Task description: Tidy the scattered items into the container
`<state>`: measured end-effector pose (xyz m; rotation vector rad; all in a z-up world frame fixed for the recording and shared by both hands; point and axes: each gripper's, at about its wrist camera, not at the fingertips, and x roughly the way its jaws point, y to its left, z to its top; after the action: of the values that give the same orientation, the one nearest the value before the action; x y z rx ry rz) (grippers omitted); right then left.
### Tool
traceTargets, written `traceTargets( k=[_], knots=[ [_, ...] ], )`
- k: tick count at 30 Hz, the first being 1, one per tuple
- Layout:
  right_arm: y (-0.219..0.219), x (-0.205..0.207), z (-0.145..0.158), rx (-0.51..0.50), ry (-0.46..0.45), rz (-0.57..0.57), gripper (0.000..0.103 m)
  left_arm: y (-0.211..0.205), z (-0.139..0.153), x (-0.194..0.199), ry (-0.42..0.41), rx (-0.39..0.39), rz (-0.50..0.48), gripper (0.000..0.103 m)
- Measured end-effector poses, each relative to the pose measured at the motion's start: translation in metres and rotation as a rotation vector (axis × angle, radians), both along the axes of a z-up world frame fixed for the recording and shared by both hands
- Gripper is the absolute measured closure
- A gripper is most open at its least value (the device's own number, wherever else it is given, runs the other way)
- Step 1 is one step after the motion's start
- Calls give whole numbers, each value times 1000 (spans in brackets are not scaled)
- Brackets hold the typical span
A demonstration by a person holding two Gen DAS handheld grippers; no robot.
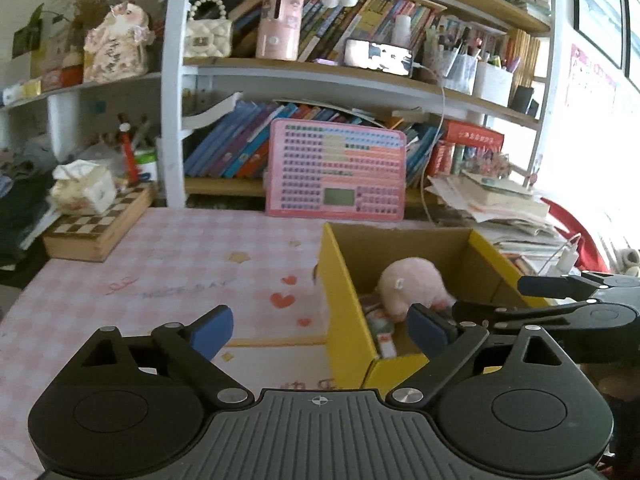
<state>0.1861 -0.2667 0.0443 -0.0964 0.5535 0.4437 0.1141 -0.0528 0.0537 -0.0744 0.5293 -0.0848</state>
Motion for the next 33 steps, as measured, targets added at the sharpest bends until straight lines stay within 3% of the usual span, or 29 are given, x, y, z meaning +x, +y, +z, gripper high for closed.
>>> traceTargets(
  k=[5, 23, 33],
  knots=[
    [20, -26, -2, -33, -8, 40, 5, 8, -2, -23, 7, 34, 10, 4],
    [44, -135, -23, -112, 87, 92, 4, 38, -34, -118, 138, 43, 61, 2],
    [51, -165, -30, -119, 120, 91, 4, 49, -38, -144, 174, 35, 67, 2]
  ],
)
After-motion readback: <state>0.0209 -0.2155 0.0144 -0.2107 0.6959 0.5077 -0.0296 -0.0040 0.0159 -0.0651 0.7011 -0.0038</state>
